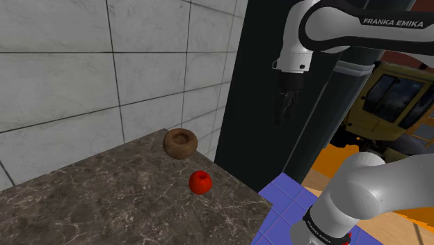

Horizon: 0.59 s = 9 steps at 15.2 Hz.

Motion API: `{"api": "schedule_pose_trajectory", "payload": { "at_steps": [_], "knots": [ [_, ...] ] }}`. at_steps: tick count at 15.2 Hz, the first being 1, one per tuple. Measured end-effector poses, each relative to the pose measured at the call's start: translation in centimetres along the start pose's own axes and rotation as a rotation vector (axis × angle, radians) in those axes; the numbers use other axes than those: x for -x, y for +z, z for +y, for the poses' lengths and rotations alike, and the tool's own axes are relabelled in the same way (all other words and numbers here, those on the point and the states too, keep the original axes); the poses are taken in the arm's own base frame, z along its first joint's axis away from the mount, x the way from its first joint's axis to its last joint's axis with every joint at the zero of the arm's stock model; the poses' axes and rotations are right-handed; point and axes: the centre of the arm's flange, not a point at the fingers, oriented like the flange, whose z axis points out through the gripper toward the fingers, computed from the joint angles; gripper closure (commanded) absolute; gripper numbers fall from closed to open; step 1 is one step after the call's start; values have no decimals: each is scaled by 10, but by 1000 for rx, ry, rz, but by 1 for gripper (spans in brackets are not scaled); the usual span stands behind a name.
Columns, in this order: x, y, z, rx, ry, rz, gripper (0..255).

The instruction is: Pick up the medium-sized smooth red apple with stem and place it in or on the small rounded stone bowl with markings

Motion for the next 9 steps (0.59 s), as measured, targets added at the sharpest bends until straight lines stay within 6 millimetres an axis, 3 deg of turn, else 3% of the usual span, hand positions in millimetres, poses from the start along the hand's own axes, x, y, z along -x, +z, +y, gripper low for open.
{"api": "schedule_pose_trajectory", "payload": {
  "at_steps": [2, 9],
  "knots": [
    [-2, 3, -5, 7, -2, 0, 0],
    [-41, 39, -88, 106, -23, 9, 0]
  ]
}}
